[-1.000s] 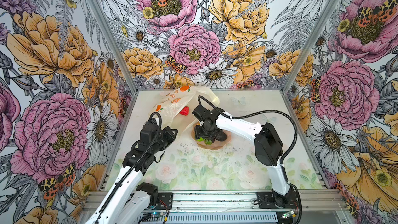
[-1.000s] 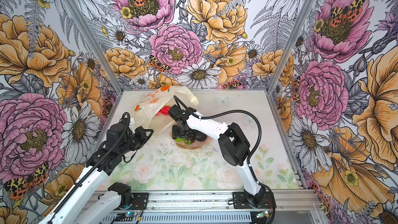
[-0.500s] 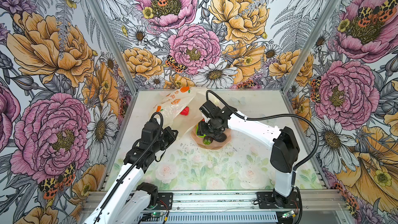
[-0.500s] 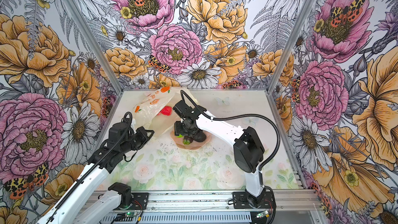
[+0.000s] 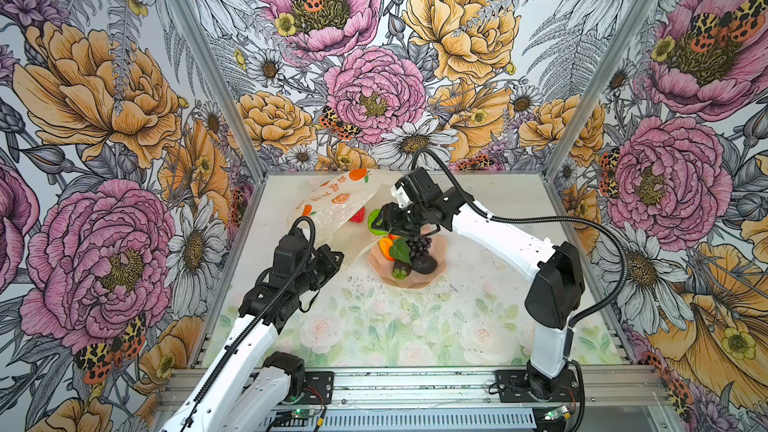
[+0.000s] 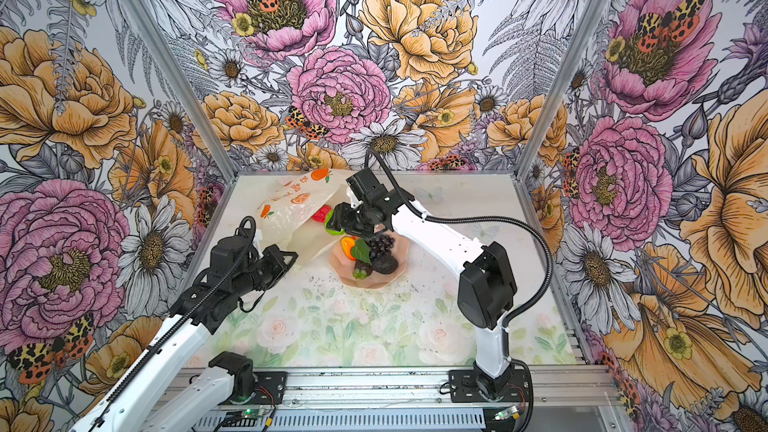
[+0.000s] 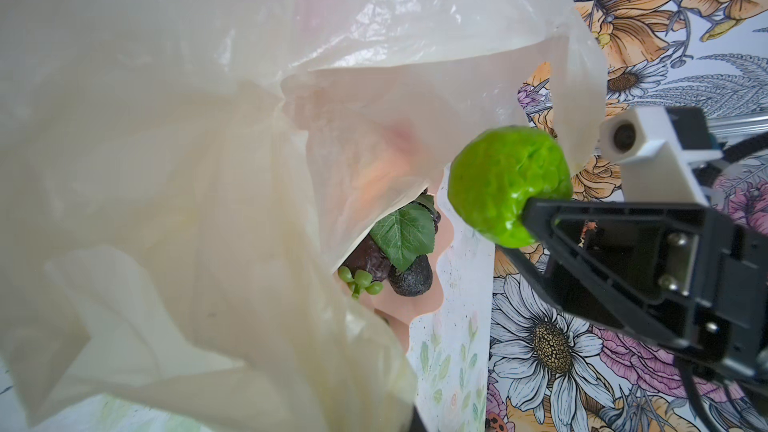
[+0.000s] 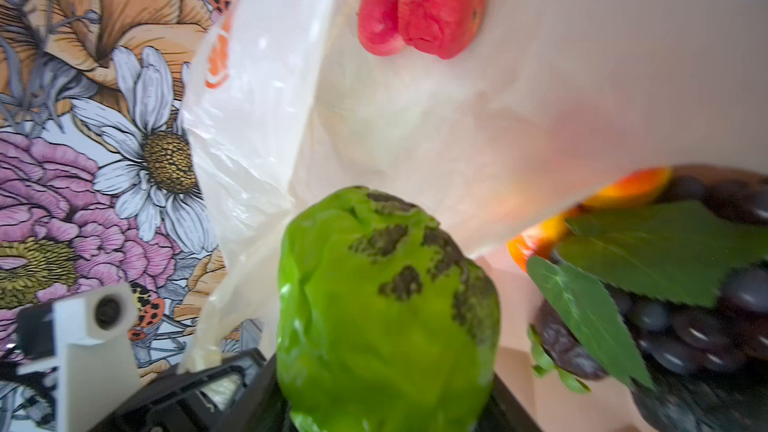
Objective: Place the fruits into the plastic bag
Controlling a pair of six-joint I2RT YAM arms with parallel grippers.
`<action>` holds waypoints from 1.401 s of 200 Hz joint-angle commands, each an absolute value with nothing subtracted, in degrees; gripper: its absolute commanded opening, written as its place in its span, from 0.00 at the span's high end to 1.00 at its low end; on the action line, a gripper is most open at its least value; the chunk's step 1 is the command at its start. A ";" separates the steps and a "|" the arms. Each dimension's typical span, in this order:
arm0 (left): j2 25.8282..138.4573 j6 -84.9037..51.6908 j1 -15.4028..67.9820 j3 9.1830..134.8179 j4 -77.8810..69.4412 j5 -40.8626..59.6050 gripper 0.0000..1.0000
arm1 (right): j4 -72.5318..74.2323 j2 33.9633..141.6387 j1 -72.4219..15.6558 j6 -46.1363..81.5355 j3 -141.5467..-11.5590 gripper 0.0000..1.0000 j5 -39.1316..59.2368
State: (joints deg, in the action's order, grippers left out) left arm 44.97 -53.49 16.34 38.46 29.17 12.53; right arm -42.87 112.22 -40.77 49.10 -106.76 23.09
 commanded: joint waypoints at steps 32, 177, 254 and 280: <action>44.55 -53.09 17.04 40.41 29.52 11.80 1.00 | -40.21 127.89 -40.60 53.52 -121.47 0.45 30.43; 46.23 -55.50 17.54 39.46 27.48 10.93 1.00 | -40.28 130.25 -41.23 51.59 -124.15 0.13 32.96; 47.62 -55.25 15.64 40.55 29.37 12.82 1.00 | -41.19 110.43 -38.21 43.14 -106.08 0.13 25.99; 48.42 -53.80 15.10 41.33 29.55 13.83 1.00 | -45.53 102.93 -36.81 38.55 -98.57 0.12 22.30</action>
